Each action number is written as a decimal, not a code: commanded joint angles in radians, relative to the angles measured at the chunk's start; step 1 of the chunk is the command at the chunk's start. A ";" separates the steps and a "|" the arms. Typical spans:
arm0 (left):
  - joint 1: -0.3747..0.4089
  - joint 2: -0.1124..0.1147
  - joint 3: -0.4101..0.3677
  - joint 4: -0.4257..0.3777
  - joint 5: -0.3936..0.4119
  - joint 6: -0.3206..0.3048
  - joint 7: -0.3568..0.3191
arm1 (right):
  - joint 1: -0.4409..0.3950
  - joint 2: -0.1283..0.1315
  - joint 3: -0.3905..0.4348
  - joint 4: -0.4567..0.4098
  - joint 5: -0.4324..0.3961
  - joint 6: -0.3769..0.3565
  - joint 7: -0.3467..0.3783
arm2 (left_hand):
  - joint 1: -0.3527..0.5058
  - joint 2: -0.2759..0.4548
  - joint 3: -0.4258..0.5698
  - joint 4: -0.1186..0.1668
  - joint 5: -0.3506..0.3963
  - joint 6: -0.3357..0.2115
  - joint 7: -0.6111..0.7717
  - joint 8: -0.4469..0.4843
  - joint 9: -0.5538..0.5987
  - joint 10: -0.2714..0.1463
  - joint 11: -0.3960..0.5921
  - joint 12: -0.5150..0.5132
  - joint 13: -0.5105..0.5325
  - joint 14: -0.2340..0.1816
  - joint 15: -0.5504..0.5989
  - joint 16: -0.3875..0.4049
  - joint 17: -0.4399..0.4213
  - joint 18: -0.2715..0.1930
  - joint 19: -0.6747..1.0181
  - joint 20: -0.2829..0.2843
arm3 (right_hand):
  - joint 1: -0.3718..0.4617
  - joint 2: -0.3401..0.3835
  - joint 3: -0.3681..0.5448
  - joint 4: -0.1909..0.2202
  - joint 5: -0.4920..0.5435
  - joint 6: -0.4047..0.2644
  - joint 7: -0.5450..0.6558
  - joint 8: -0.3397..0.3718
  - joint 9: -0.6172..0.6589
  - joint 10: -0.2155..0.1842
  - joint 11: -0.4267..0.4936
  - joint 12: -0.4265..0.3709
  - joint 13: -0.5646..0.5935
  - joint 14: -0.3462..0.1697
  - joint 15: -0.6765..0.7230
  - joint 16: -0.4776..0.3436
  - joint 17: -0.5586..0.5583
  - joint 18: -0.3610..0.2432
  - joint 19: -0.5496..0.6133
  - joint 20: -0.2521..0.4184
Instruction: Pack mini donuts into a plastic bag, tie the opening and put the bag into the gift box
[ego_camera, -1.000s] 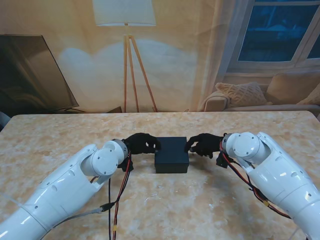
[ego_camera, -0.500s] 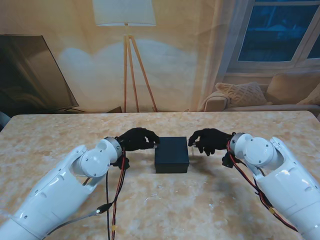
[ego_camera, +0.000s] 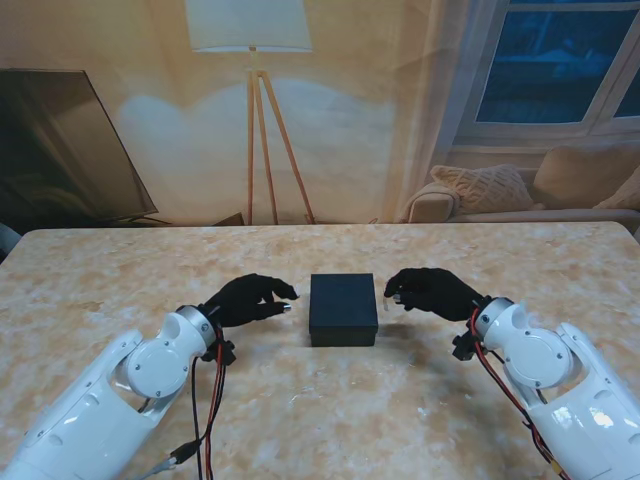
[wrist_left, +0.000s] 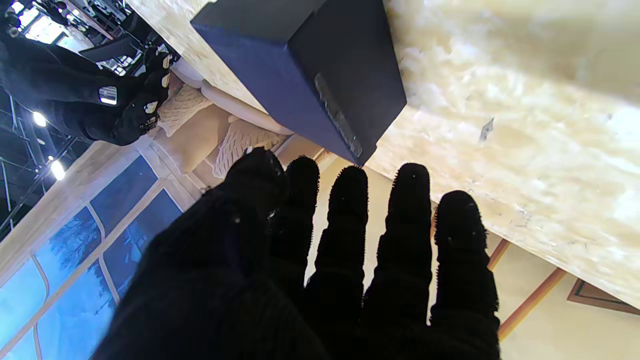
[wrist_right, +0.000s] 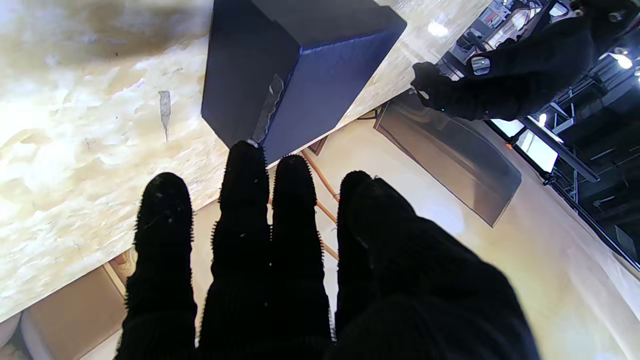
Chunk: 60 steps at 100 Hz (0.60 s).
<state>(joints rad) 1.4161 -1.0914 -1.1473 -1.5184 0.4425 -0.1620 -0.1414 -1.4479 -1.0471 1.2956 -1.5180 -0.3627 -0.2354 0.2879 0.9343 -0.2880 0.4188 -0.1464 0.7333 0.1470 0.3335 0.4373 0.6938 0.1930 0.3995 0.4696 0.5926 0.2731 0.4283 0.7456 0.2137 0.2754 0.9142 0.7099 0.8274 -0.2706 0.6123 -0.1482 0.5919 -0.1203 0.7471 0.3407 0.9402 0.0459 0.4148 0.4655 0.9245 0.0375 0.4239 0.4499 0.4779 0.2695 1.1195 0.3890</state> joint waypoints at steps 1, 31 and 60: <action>0.017 0.004 -0.002 0.012 0.012 -0.013 -0.010 | -0.023 -0.012 -0.006 0.010 0.012 -0.014 0.011 | 0.006 0.027 -0.018 0.003 0.019 0.002 -0.026 -0.003 -0.004 -0.002 -0.012 -0.012 0.001 -0.015 -0.021 -0.022 -0.007 -0.011 -0.017 -0.027 | -0.008 -0.025 -0.020 -0.031 -0.014 -0.017 0.021 0.003 -0.009 -0.019 -0.006 -0.005 -0.008 -0.002 -0.014 -0.020 -0.017 0.009 -0.008 -0.016; 0.041 -0.011 -0.008 0.053 0.003 -0.037 0.060 | -0.025 -0.029 -0.038 0.079 0.018 -0.049 -0.070 | 0.017 0.018 -0.023 -0.003 0.030 -0.001 -0.010 0.013 0.006 -0.004 0.004 -0.009 0.010 -0.009 -0.004 -0.021 -0.007 0.002 -0.010 -0.040 | -0.001 -0.048 -0.002 -0.035 -0.001 -0.019 0.055 0.004 0.010 -0.011 0.044 0.028 0.000 0.005 0.038 0.024 -0.027 0.045 0.005 -0.002; 0.033 -0.024 0.004 0.100 -0.023 -0.064 0.110 | -0.024 -0.027 -0.029 0.094 0.010 -0.076 -0.069 | 0.027 0.018 -0.036 -0.003 0.035 -0.001 -0.003 0.017 0.010 -0.001 0.009 -0.003 0.013 -0.001 0.008 -0.013 -0.010 0.009 -0.002 -0.041 | -0.010 -0.049 0.009 -0.034 -0.003 -0.022 0.055 0.007 0.012 -0.011 0.061 0.038 0.006 0.001 0.061 0.039 -0.036 0.052 0.007 0.005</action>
<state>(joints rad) 1.4435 -1.1080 -1.1393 -1.4138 0.4229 -0.2212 -0.0237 -1.4640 -1.0683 1.2702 -1.4271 -0.3444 -0.3146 0.2108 0.9463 -0.2882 0.3978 -0.1465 0.7464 0.1470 0.3334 0.4457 0.6959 0.1941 0.3991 0.4646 0.6016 0.2731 0.4263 0.7312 0.2137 0.2764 0.9051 0.6899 0.8284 -0.2953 0.6062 -0.1489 0.5910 -0.1221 0.7858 0.3407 0.9354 0.0449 0.4635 0.4895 0.9146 0.0432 0.4668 0.4620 0.4527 0.3078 1.1168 0.3884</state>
